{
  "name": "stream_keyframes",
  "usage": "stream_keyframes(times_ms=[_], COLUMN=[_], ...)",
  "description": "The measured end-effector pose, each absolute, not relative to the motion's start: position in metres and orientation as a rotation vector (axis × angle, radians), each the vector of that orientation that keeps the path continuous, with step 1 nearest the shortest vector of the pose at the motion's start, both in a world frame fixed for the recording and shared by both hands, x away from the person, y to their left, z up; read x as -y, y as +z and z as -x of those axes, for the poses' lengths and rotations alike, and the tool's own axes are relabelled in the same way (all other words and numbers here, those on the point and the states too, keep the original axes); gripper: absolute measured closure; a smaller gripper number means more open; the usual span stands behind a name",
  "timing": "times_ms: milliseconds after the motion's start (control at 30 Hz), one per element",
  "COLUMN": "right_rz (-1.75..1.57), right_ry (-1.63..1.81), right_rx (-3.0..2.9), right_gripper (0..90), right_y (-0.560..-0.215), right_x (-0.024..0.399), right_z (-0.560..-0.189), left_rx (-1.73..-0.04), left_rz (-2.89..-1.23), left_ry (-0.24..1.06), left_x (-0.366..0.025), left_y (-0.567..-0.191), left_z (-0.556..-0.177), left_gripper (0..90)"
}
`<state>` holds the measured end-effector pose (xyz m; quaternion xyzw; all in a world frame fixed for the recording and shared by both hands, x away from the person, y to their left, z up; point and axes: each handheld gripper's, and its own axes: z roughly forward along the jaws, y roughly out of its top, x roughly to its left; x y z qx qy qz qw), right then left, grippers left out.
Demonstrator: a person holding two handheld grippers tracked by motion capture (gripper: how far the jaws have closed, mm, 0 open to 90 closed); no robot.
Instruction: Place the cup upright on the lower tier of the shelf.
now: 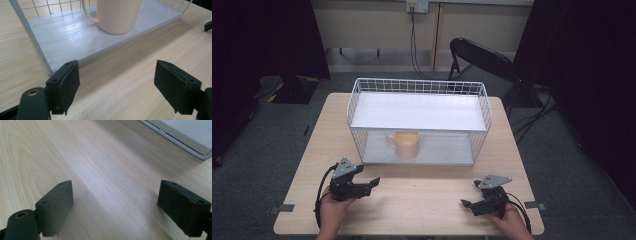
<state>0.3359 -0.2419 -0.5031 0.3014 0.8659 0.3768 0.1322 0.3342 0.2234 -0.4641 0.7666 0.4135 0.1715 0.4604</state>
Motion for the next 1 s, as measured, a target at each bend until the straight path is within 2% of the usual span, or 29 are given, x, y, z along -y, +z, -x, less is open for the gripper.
stream_keyframes(times_ms=[733,1000], right_rz=[-0.874,-0.875], right_ry=[1.093,1.094], right_rx=[-2.513,-2.513], right_gripper=[12.6,12.6], right_y=[-0.503,-0.503], right_x=[0.242,0.242], right_z=[-0.336,-0.336], left_rx=[-1.049,-1.064], left_rz=[-1.870,-1.915], left_ry=[0.371,0.390], left_x=[-0.255,-0.260], left_y=[-0.478,-0.487], left_z=[-0.324,-0.322], left_gripper=[20.4,20.4])
